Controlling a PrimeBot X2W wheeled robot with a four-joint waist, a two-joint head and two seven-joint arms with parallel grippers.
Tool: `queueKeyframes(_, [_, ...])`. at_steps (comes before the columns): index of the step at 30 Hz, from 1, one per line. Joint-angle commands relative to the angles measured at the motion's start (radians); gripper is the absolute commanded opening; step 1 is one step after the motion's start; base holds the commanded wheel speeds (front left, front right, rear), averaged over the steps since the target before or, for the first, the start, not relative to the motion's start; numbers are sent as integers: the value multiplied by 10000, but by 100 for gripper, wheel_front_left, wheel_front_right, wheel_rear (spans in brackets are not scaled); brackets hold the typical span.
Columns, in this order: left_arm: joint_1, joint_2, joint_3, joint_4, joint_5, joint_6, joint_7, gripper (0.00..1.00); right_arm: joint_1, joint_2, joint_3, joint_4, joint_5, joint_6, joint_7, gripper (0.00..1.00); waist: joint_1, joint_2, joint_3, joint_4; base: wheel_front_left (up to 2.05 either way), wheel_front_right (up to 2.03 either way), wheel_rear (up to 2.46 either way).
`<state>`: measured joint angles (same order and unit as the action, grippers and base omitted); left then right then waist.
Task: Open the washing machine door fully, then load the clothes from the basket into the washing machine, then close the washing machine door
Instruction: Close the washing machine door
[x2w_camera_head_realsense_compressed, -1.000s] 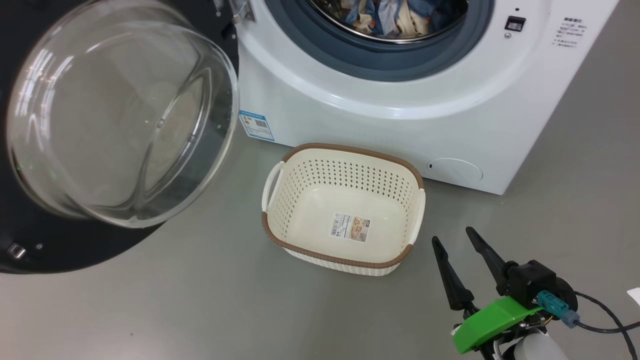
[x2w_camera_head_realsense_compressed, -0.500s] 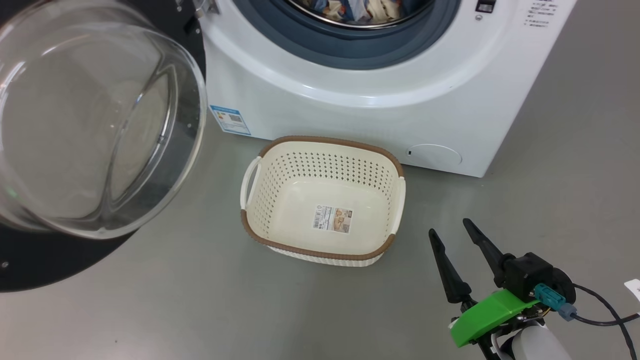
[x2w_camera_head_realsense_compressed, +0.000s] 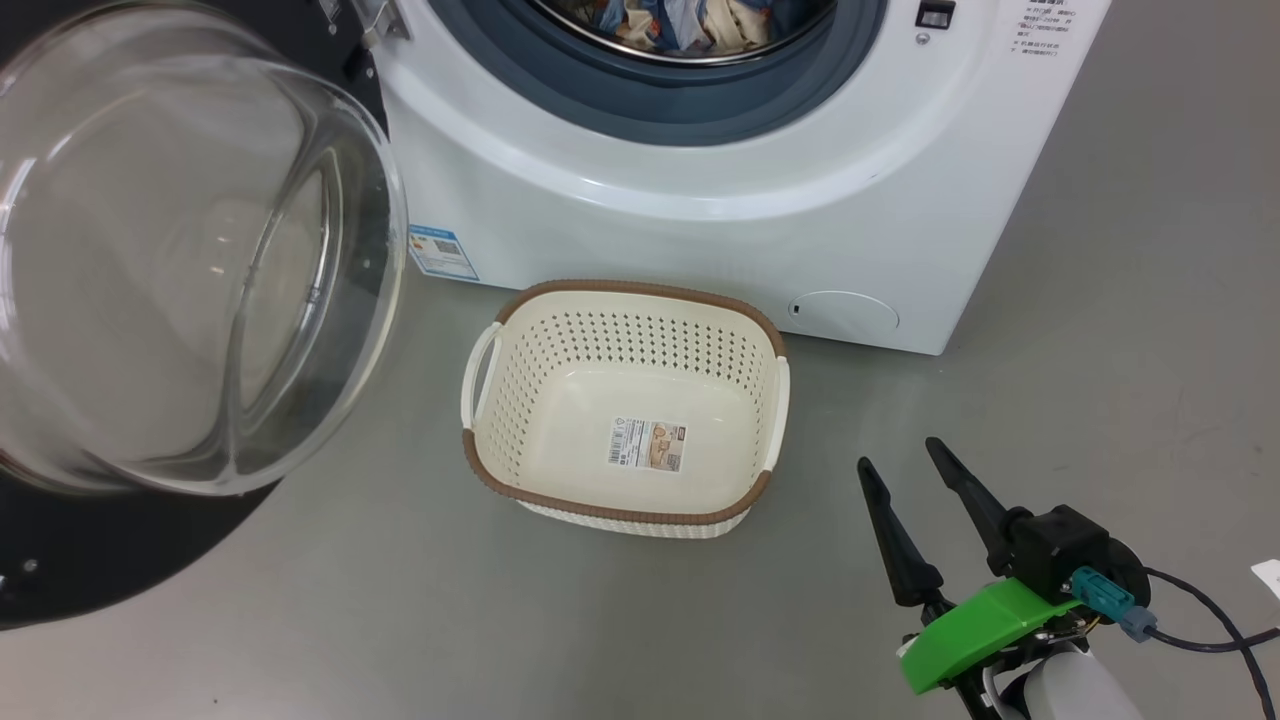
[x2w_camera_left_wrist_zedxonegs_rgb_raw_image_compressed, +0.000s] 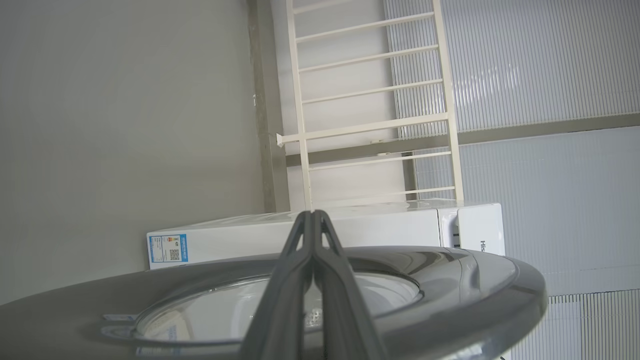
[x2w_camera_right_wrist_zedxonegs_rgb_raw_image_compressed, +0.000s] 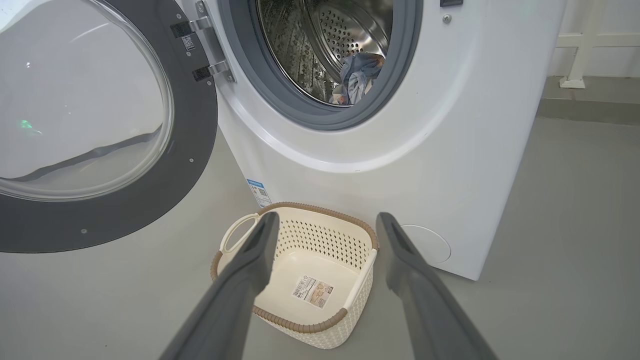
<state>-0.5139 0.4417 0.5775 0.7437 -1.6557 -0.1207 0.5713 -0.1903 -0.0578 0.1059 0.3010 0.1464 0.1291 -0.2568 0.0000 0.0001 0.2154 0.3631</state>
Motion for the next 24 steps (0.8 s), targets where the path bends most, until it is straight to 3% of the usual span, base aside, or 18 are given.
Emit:
queueKeyframes(1, [160,350,49,-516,-164,-99,484,0,-193,76,268,-195,138,16,-38,100,0,-1,-24,-1,0,0,0])
queueKeyframes(14, [2046,-953,-89,-3731,-1298,-99,3618,0,-115,76,376,-34,542,16,-47,100,0,-1,-276,-112,0,0,0])
queueKeyframes(24, [3253,-1971,-388,-5887,-1627,-89,4527,0,-92,76,464,-94,772,16,-48,100,0,-1,-360,-757,0,0,0])
